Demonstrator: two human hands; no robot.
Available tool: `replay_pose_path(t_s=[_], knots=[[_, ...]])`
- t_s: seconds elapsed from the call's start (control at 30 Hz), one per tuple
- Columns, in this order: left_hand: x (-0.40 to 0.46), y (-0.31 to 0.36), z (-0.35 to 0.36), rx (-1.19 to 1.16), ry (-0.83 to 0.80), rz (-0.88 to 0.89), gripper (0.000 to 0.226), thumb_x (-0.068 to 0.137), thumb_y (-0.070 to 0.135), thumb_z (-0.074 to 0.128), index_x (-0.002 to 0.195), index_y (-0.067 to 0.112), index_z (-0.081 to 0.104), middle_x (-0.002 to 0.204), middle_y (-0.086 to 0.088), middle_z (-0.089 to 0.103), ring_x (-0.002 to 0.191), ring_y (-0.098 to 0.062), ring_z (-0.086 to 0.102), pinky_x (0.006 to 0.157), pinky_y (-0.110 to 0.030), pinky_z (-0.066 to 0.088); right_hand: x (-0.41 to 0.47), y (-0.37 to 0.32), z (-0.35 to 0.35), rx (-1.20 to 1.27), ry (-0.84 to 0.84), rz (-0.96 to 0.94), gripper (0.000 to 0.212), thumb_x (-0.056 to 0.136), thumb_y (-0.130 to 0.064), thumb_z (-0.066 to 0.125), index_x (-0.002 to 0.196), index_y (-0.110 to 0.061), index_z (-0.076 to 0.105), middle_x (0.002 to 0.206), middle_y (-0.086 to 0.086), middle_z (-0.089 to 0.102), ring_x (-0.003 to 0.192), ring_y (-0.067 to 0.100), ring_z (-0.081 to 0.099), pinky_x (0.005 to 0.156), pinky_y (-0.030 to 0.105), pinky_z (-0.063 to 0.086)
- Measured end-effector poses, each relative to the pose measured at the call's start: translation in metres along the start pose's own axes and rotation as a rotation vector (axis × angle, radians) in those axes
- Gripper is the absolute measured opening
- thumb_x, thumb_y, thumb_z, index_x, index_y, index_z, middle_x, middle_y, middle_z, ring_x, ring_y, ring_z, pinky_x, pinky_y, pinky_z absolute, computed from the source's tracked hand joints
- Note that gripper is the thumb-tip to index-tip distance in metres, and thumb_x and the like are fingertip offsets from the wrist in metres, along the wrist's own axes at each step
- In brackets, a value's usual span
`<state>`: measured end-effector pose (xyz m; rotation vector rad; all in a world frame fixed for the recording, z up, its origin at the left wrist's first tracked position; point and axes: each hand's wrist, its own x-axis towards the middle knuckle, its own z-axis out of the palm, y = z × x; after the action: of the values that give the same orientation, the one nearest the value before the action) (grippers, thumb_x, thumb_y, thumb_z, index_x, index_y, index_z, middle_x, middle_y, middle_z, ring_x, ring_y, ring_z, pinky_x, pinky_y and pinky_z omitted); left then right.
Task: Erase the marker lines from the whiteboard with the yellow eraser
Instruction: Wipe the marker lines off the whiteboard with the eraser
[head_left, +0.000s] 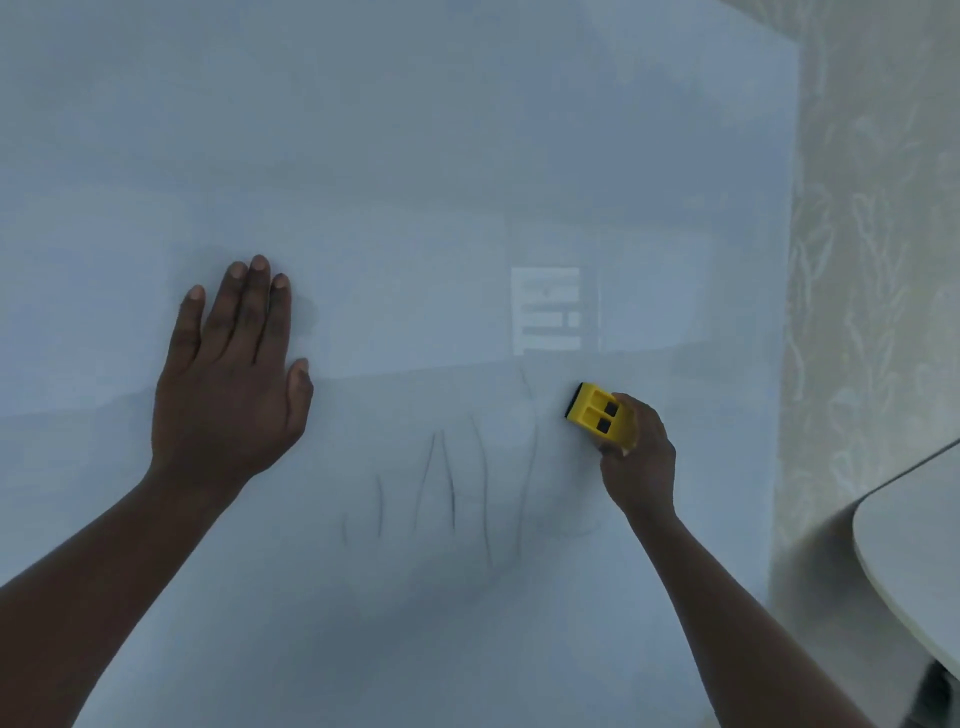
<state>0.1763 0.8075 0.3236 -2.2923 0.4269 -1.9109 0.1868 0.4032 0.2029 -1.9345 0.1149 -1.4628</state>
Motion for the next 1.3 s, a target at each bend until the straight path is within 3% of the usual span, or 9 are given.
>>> replay_pose_path(t_s=[0.07, 0.17, 0.33, 0.7, 0.8, 0.9, 1.07, 1.17, 1.3], knots=[[-0.011, -0.003, 0.001, -0.007, 0.000, 0.008, 0.067, 0.100, 0.032, 0.027, 0.158, 0.000, 0.017, 0.165, -0.022, 0.019, 0.156, -0.033, 0.016, 0.128, -0.051, 0.011, -0.028, 0.012, 0.000, 0.005, -0.006, 0.063, 0.070, 0.066, 0.011, 0.071, 0.126, -0.021, 0.054, 0.123, 0.002, 0.061, 0.112, 0.029, 0.058, 0.090, 0.038, 0.049], [-0.027, -0.009, 0.002, -0.008, 0.006, 0.035, 0.067, 0.100, 0.032, 0.028, 0.158, 0.000, 0.015, 0.166, -0.022, 0.019, 0.156, -0.033, 0.017, 0.128, -0.053, 0.013, -0.066, 0.026, 0.002, 0.004, -0.019, 0.216, 0.066, 0.068, 0.010, 0.066, 0.123, -0.023, 0.055, 0.118, -0.001, 0.062, 0.107, 0.027, 0.060, 0.085, 0.034, 0.047], [-0.043, -0.014, 0.002, -0.029, -0.018, 0.057, 0.068, 0.100, 0.033, 0.028, 0.158, 0.000, 0.013, 0.166, -0.022, 0.018, 0.156, -0.034, 0.016, 0.127, -0.054, 0.013, -0.115, 0.012, 0.014, 0.101, 0.009, 0.467, 0.055, 0.077, -0.016, 0.078, 0.124, -0.029, 0.054, 0.115, -0.005, 0.064, 0.102, 0.022, 0.062, 0.082, 0.033, 0.050], [-0.056, -0.027, 0.005, -0.060, -0.020, 0.151, 0.067, 0.101, 0.032, 0.026, 0.158, -0.001, 0.011, 0.166, -0.021, 0.018, 0.156, -0.032, 0.015, 0.129, -0.050, 0.010, -0.237, -0.109, 0.076, 0.281, 0.034, 0.445, 0.060, 0.071, -0.025, 0.084, 0.123, -0.035, 0.057, 0.112, -0.019, 0.061, 0.105, 0.003, 0.058, 0.090, 0.036, 0.052], [-0.063, -0.035, 0.003, -0.075, -0.011, 0.155, 0.067, 0.102, 0.032, 0.026, 0.159, 0.001, 0.010, 0.167, -0.020, 0.017, 0.156, -0.031, 0.015, 0.129, -0.047, 0.010, -0.260, -0.148, 0.089, 0.253, -0.021, 0.316, 0.061, 0.070, -0.038, 0.081, 0.125, -0.039, 0.054, 0.109, -0.021, 0.057, 0.104, 0.006, 0.056, 0.084, 0.032, 0.050], [-0.070, -0.040, 0.001, -0.092, -0.020, 0.097, 0.069, 0.103, 0.035, 0.025, 0.159, 0.001, 0.007, 0.167, -0.020, 0.014, 0.157, -0.030, 0.012, 0.129, -0.047, 0.008, -0.280, -0.182, 0.105, 0.184, -0.091, 0.113, 0.062, 0.073, -0.049, 0.075, 0.129, -0.033, 0.054, 0.110, -0.014, 0.057, 0.101, 0.009, 0.053, 0.082, 0.032, 0.049], [-0.076, -0.047, -0.002, -0.101, -0.019, 0.035, 0.069, 0.103, 0.036, 0.024, 0.159, 0.000, 0.006, 0.168, -0.020, 0.010, 0.158, -0.030, 0.007, 0.129, -0.049, 0.002, -0.254, -0.201, 0.109, 0.101, -0.058, 0.006, 0.063, 0.083, -0.057, 0.063, 0.135, -0.023, 0.051, 0.115, -0.004, 0.059, 0.103, 0.017, 0.054, 0.086, 0.034, 0.048], [-0.076, -0.047, -0.002, -0.107, -0.018, 0.034, 0.070, 0.102, 0.036, 0.024, 0.158, -0.001, 0.006, 0.168, -0.020, 0.010, 0.157, -0.030, 0.008, 0.129, -0.050, 0.002, -0.212, -0.182, 0.098, 0.030, 0.038, 0.071, 0.064, 0.085, -0.050, 0.062, 0.136, -0.014, 0.052, 0.119, 0.007, 0.062, 0.107, 0.026, 0.054, 0.090, 0.034, 0.043], [-0.076, -0.045, -0.002, -0.103, -0.029, 0.033, 0.071, 0.101, 0.036, 0.023, 0.158, -0.002, 0.004, 0.168, -0.021, 0.008, 0.158, -0.030, 0.006, 0.129, -0.051, 0.003, -0.162, -0.128, 0.075, -0.036, 0.122, 0.303, 0.061, 0.084, -0.033, 0.073, 0.137, -0.011, 0.052, 0.123, 0.017, 0.062, 0.114, 0.037, 0.058, 0.095, 0.039, 0.045]])
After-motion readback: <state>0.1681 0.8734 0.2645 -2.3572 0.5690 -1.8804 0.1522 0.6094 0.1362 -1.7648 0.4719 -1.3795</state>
